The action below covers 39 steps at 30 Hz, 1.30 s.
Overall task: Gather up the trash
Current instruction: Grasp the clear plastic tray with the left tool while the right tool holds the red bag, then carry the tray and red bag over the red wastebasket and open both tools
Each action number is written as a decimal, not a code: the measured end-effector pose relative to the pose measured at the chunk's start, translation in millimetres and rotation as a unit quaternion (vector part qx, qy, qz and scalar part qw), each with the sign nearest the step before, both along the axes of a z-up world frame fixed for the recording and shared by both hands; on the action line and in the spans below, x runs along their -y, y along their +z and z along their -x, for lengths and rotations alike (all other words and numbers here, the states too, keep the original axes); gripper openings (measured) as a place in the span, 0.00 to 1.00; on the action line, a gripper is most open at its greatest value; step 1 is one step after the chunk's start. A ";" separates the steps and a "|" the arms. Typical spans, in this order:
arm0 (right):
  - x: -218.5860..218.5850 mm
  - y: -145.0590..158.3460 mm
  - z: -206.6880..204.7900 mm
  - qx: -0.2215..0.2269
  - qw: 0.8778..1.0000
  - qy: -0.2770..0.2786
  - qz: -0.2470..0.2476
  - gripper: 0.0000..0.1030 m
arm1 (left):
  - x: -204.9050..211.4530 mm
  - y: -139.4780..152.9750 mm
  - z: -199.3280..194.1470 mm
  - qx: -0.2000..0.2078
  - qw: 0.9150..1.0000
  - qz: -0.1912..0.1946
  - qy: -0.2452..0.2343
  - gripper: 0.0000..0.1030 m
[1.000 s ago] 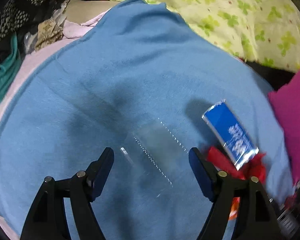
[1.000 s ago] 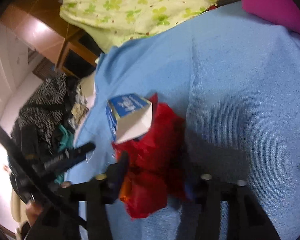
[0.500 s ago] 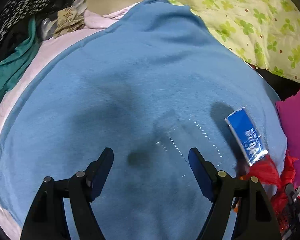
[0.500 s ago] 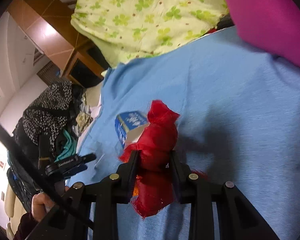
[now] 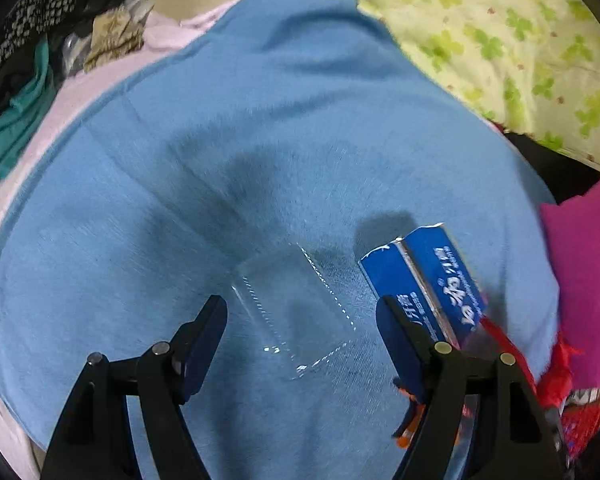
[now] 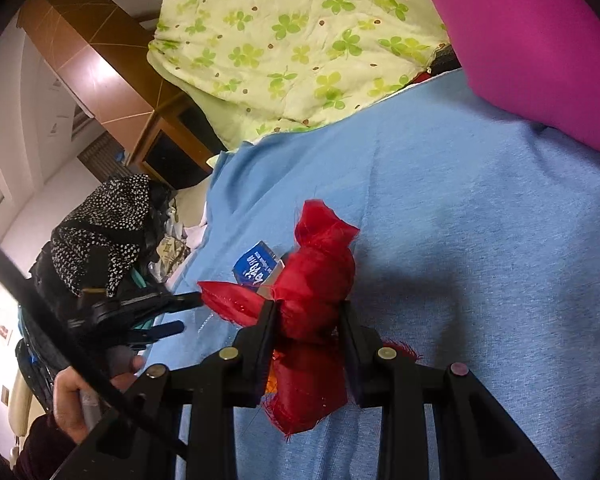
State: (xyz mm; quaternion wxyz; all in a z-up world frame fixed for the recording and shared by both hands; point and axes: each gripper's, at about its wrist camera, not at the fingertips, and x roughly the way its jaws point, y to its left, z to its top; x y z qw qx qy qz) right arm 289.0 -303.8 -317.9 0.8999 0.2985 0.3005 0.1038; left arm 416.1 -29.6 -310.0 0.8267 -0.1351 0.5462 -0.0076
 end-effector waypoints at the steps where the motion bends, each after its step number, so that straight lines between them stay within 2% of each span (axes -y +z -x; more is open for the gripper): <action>1: 0.8 -0.3 0.2 -0.001 1.000 0.000 0.002 0.32 | 1.4 -5.4 -4.1 -0.009 1.000 0.002 0.010 0.75; 4: 1.7 -2.1 0.2 -0.005 1.000 0.001 0.006 0.32 | 1.0 -17.0 -10.4 -0.026 0.999 0.020 0.027 0.75; 8: 4.9 -2.6 0.8 -0.005 1.000 0.003 0.009 0.32 | -4.6 -29.3 -7.7 -0.035 0.998 0.025 0.046 0.74; 10: 5.2 -0.9 2.7 -0.001 1.000 0.002 0.010 0.32 | -13.1 -31.7 -3.1 -0.030 0.997 0.050 0.055 0.61; 12: 4.8 1.4 4.8 0.003 1.000 0.001 0.011 0.32 | -17.9 -29.5 0.6 -0.022 0.997 0.057 0.054 0.56; 13: 4.4 3.3 6.4 0.007 1.000 0.000 0.012 0.32 | -21.1 -27.3 4.0 -0.014 0.997 0.056 0.050 0.52; 19: 1.5 19.2 22.2 0.039 0.999 -0.009 0.026 0.32 | -17.0 -1.0 36.7 0.046 0.999 0.025 0.000 0.49; 23: 4.7 35.4 42.5 0.069 0.997 -0.029 0.029 0.32 | -5.3 28.1 68.1 0.096 0.994 0.000 -0.046 0.49; 25: 6.9 45.8 58.1 0.089 0.995 -0.039 0.028 0.32 | 3.4 46.8 87.3 0.125 0.989 -0.011 -0.075 0.49; 27: 10.9 57.7 81.3 0.113 0.992 -0.054 0.026 0.32 | 16.9 64.3 105.0 0.156 0.982 -0.023 -0.107 0.49; 30: 15.7 76.1 122.6 0.149 0.986 -0.077 0.021 0.32 | 47.2 90.9 136.2 0.205 0.964 -0.039 -0.166 0.49; 33: 29.4 89.1 169.6 0.174 0.980 -0.097 0.002 0.32 | 84.9 116.2 172.4 0.248 0.939 -0.039 -0.234 0.49; 34: 35.9 93.8 188.8 0.180 0.978 -0.105 0.005 0.32 | 93.3 122.0 178.9 0.255 0.934 -0.035 -0.248 0.49; 39: 72.6 114.8 261.0 0.188 0.969 -0.157 0.038 0.32 | 158.6 155.1 230.4 0.288 0.893 0.006 -0.347 0.49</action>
